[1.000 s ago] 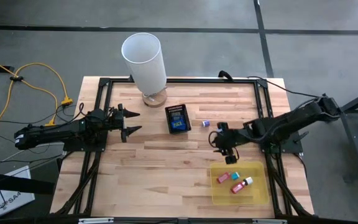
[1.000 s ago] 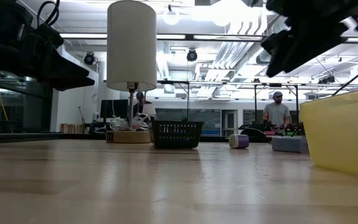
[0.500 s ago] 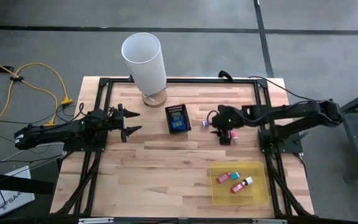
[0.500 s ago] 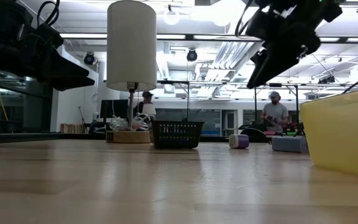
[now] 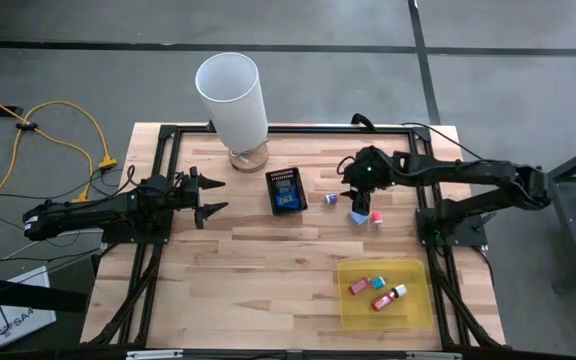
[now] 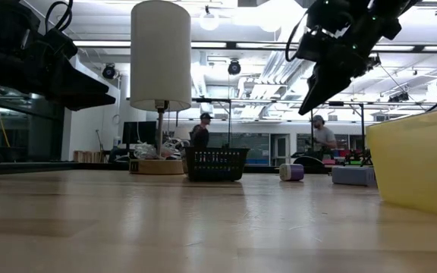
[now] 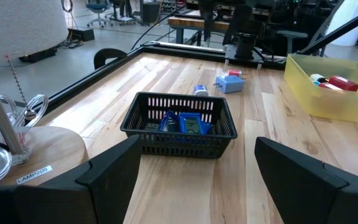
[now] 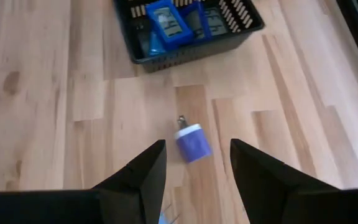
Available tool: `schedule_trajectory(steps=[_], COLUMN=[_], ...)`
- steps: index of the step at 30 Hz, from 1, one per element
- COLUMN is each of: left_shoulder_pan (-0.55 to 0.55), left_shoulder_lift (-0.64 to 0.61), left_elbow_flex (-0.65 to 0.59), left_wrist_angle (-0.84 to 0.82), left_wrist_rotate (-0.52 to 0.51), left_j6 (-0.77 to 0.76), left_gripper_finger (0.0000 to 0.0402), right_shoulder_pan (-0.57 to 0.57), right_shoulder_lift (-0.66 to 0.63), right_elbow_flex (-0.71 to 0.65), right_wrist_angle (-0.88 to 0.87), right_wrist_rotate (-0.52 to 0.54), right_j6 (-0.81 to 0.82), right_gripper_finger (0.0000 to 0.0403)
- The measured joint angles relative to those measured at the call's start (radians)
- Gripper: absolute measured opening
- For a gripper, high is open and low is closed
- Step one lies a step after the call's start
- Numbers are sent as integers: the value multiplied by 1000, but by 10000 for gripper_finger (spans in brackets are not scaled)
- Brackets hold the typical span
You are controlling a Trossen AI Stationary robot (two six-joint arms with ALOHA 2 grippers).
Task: Pick & Place Office items
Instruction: Put the violet charger adaptor into the yellow bin
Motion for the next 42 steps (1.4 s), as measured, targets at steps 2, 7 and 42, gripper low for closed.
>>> schedule_trajectory(steps=[2,7,42], left_shoulder_pan=[0,0,0], left_shoulder_lift=[0,0,0], left_elbow_flex=[0,0,0], left_wrist_angle=[0,0,0], left_wrist_rotate=[0,0,0], left_j6=[0,0,0], left_gripper_finger=[308,308,308], right_shoulder_pan=[-20,-48,-52], right_shoulder_lift=[0,0,373], right_elbow_flex=[0,0,356], right_wrist_angle=[0,0,-140], right_wrist_rotate=[-11,-17,-40], right_j6=[-1,-19,-124], right_gripper_finger=[165,165,165])
